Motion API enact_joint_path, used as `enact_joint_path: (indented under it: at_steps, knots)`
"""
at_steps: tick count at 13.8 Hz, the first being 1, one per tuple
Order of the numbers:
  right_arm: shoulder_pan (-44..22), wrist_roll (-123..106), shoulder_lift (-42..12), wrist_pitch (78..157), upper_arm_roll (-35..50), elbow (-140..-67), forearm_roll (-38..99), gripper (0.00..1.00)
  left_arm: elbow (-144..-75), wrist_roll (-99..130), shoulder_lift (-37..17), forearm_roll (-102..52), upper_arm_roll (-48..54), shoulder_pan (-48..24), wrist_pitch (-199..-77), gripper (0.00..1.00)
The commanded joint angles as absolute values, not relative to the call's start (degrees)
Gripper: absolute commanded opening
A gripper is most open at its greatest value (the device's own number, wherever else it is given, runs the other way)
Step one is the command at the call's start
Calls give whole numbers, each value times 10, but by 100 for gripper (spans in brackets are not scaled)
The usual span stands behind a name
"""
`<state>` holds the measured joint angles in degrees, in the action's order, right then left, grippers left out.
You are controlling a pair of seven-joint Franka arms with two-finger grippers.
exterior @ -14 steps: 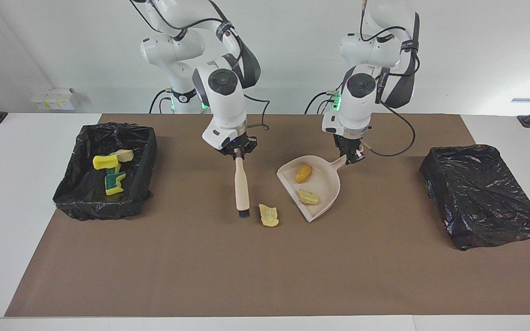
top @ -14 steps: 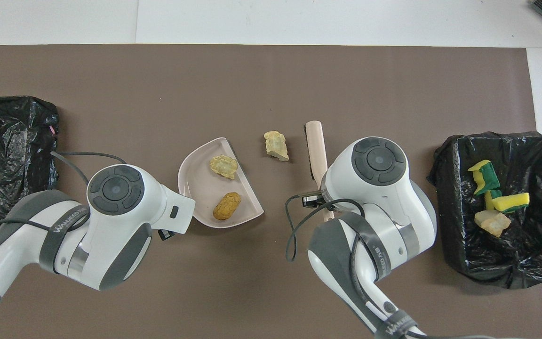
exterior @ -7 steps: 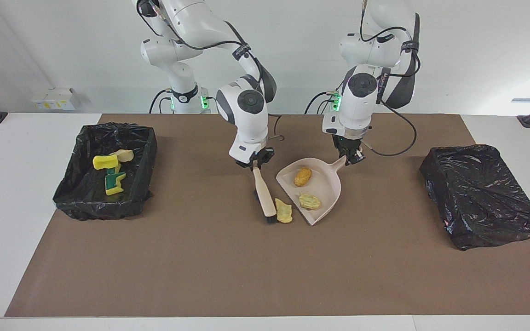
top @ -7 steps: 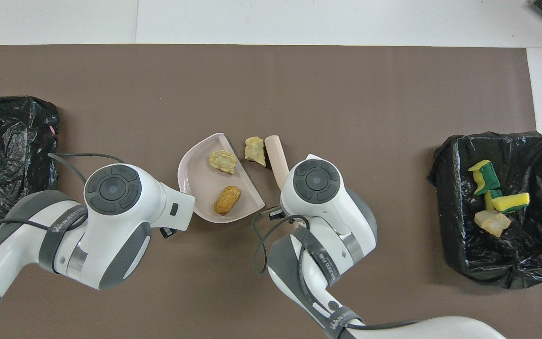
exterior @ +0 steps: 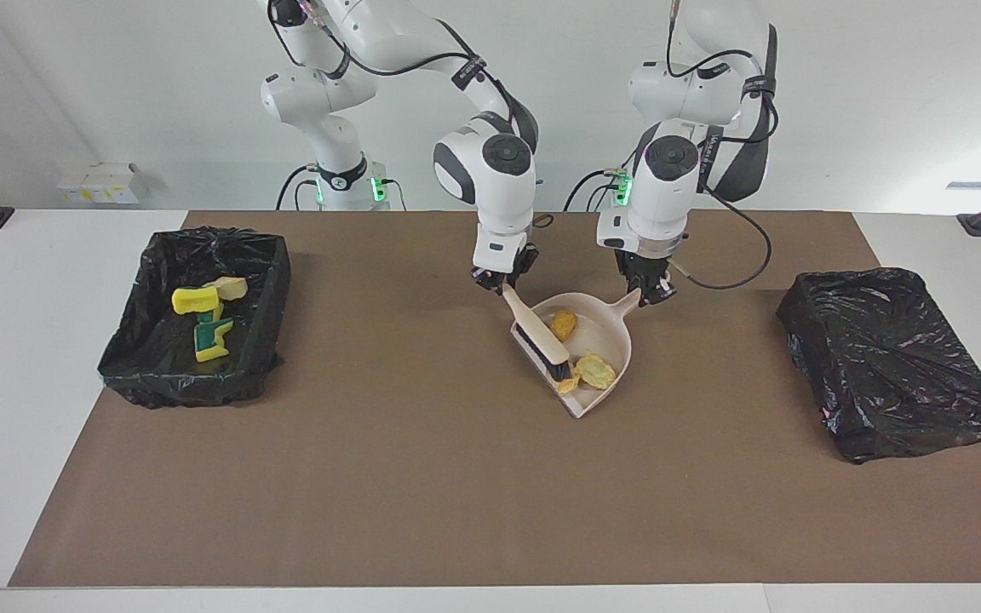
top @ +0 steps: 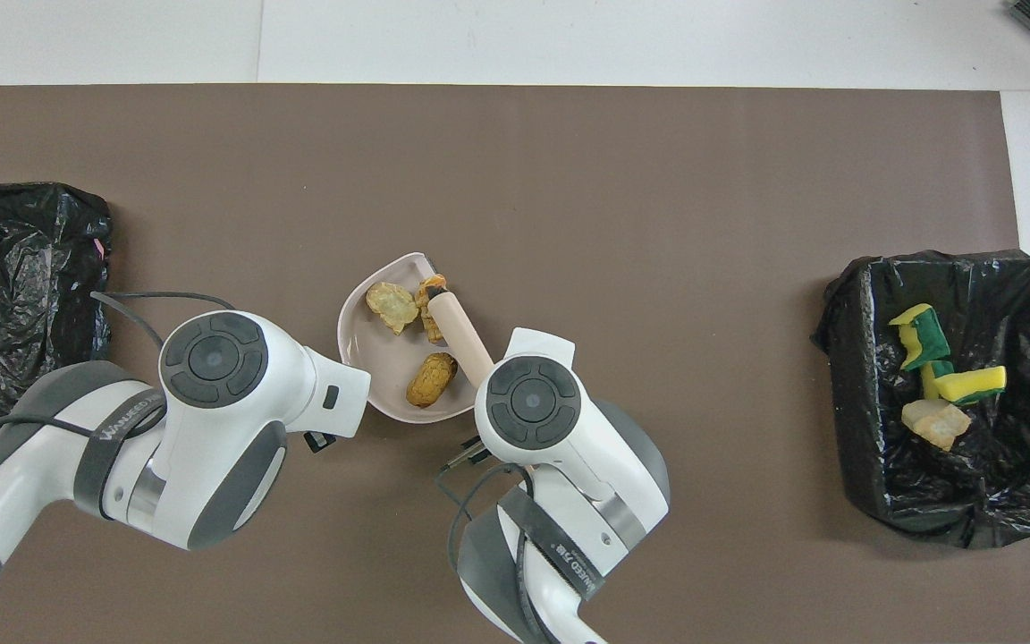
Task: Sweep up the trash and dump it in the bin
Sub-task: 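Lift the loaded dustpan with the left gripper while the right gripper withdraws the brush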
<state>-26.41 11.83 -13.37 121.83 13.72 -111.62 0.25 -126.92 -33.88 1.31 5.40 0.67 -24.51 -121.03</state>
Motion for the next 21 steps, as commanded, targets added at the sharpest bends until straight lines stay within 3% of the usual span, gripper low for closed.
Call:
enact_joint_path:
  at_steps: [1,4,7,13,21]
  knots:
    - [-250,101,-78,1163,142,-1116,5,0,-1273,-313,15,27,3,-245,-1239,0]
    - [-251,102,-24,1099,141,-1116,36,0,-1274,-280,10,18,3,-238,-1279,0]
    - [-247,114,-3,1056,135,-1116,37,0,-1278,-251,7,-3,3,-237,-1315,0]
    - [-230,276,25,1046,139,-1164,37,0,-1265,-155,-4,-4,1,-217,-1388,0]
    - [-370,462,17,1140,141,-1229,92,0,-1158,-156,17,-23,-1,-122,-1303,0]
